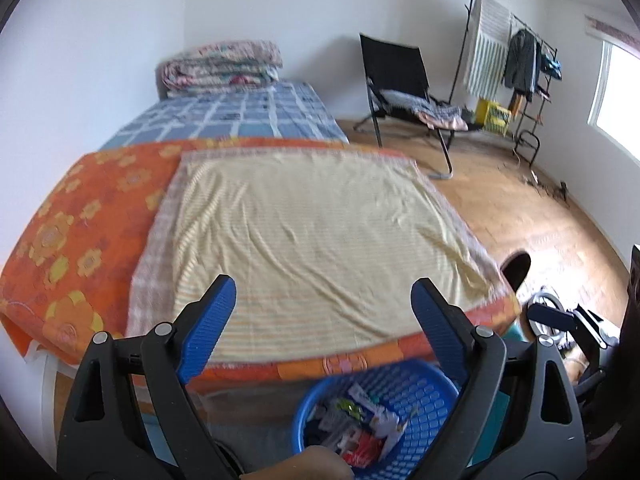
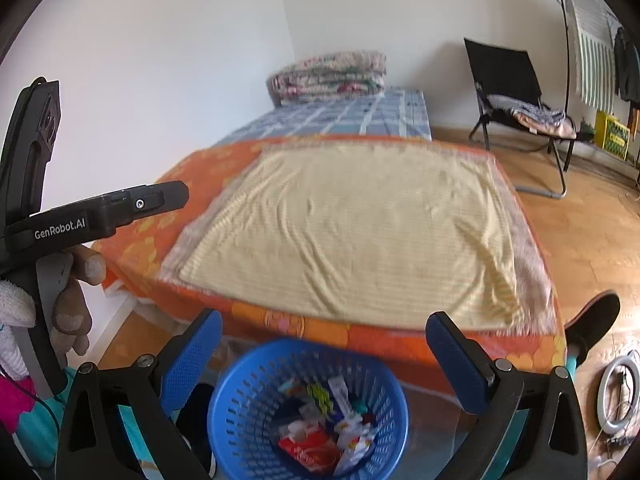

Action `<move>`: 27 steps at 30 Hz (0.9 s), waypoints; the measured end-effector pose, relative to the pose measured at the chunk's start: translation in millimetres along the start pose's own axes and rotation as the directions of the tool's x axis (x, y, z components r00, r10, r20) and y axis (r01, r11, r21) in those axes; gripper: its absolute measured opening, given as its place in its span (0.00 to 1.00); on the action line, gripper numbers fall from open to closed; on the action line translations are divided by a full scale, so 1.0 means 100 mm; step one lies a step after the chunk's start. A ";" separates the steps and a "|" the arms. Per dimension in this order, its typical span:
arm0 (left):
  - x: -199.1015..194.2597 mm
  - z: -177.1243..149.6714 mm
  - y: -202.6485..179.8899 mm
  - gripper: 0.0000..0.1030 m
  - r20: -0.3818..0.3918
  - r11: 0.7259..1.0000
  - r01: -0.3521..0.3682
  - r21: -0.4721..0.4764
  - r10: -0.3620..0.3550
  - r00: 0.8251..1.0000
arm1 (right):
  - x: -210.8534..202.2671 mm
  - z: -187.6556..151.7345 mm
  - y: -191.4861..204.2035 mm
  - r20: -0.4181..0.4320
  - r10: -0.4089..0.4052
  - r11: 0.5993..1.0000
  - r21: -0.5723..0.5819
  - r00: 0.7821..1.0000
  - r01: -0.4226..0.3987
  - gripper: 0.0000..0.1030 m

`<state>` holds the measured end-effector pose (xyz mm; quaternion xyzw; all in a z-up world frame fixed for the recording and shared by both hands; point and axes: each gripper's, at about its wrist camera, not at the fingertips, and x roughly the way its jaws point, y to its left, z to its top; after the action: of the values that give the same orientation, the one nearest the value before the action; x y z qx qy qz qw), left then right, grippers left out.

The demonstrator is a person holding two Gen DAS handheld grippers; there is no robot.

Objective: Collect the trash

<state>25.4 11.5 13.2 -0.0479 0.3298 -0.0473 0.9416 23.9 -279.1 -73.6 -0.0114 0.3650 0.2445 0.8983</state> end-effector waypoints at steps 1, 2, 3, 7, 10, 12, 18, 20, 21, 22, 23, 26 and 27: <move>-0.03 0.04 0.02 0.90 0.014 1.000 -0.005 -0.005 0.005 1.000 | -0.02 0.04 0.01 0.016 0.002 1.000 0.001 1.000 -0.003 1.00; -0.04 0.06 0.03 0.90 0.024 1.000 -0.006 -0.011 0.007 1.000 | -0.03 0.07 0.02 0.026 0.005 1.000 0.001 1.000 -0.005 1.00; -0.07 0.09 0.05 0.91 0.035 1.000 -0.009 -0.020 0.009 0.999 | -0.04 0.10 0.02 0.035 0.004 1.000 -0.001 0.999 -0.004 1.00; -0.12 0.15 0.12 0.94 0.060 0.998 -0.018 -0.057 0.022 0.998 | -0.06 0.20 0.01 0.069 -0.004 1.000 0.007 0.998 0.003 1.00; -0.12 0.16 0.14 0.95 0.067 0.998 -0.030 -0.063 0.034 0.997 | -0.07 0.26 -0.02 0.094 0.001 0.999 0.035 0.996 -0.004 1.00; -0.11 0.16 0.13 0.95 0.069 0.997 -0.041 -0.063 0.046 0.997 | -0.06 0.29 -0.04 0.103 0.002 0.999 0.047 0.995 -0.007 1.00; -0.14 0.18 0.15 0.98 0.090 0.996 -0.025 -0.089 0.033 0.995 | -0.02 0.36 -0.09 0.117 0.004 0.998 0.070 0.993 -0.013 1.00; -0.15 0.19 0.14 0.98 0.095 0.995 -0.024 -0.094 0.033 0.995 | -0.01 0.37 -0.08 0.116 0.004 0.998 0.068 0.993 -0.012 1.00; -0.16 0.18 0.14 0.98 0.096 0.995 -0.022 -0.095 0.032 0.995 | -0.01 0.38 -0.08 0.116 0.002 0.998 0.066 0.993 -0.009 1.00; -0.15 0.19 0.13 0.98 0.096 0.995 -0.019 -0.096 0.029 0.995 | 0.00 0.39 -0.09 0.117 0.001 0.998 0.065 0.993 -0.008 1.00; -0.15 0.19 0.13 0.98 0.095 0.995 -0.017 -0.096 0.027 0.995 | 0.00 0.40 -0.09 0.117 0.001 0.998 0.065 0.993 -0.008 1.00; -0.15 0.19 0.11 0.99 0.092 0.996 -0.013 -0.093 0.021 0.996 | 0.00 0.40 -0.09 0.117 0.001 0.998 0.065 0.993 -0.009 1.00; -0.14 0.19 0.11 0.99 0.090 0.996 -0.011 -0.091 0.020 0.996 | 0.00 0.40 -0.09 0.117 0.001 0.998 0.065 0.993 -0.008 1.00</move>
<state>26.8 24.8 35.3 -0.0901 0.2888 -0.0228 0.9529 54.0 -278.9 -45.2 0.0331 0.3194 0.2347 0.9175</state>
